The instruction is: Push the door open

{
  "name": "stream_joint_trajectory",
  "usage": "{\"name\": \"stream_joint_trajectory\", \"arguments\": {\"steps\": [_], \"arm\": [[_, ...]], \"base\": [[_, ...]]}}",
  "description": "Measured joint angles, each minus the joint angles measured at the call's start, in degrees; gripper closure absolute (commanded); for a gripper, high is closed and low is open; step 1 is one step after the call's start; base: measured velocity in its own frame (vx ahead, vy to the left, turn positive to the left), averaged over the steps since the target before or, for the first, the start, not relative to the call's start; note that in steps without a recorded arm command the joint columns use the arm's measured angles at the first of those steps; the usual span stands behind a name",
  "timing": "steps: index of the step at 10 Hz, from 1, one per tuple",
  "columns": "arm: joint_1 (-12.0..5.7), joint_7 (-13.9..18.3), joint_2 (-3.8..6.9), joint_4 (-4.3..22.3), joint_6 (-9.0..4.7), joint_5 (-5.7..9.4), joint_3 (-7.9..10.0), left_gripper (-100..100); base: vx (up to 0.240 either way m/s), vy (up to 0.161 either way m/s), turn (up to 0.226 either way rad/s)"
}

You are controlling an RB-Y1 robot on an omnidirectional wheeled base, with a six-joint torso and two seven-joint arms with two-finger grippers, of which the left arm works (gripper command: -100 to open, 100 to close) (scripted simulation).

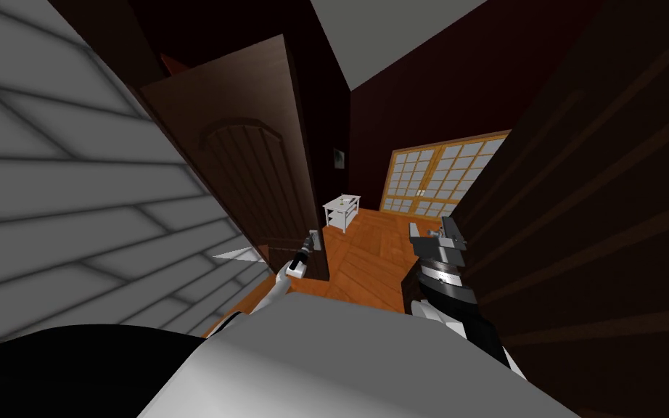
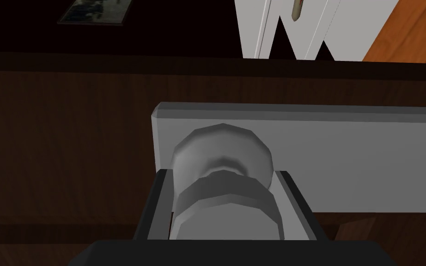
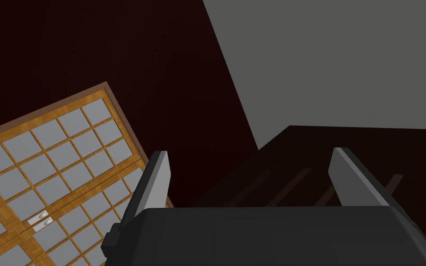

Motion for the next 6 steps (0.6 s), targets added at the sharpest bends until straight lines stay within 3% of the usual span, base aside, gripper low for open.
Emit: {"name": "stream_joint_trajectory", "arguments": {"steps": [3,4,5,6], "arm": [[-0.91,-0.4,0.05,1.1,-0.34,0.29,1.65,100],[-1.22,-0.9,-0.39,1.5,-0.43,0.28,2.35,100],[-0.91,-1.3,-0.56,1.0,0.15,0.37,3.06,100],[-1.72,-1.2,-0.12,2.4,-0.07,0.57,3.5,100]], "base": [[0.173,-0.054,0.042],[0.149,-0.059,0.043],[0.149,-0.056,0.097],[0.137,-0.041,0.054]]}}
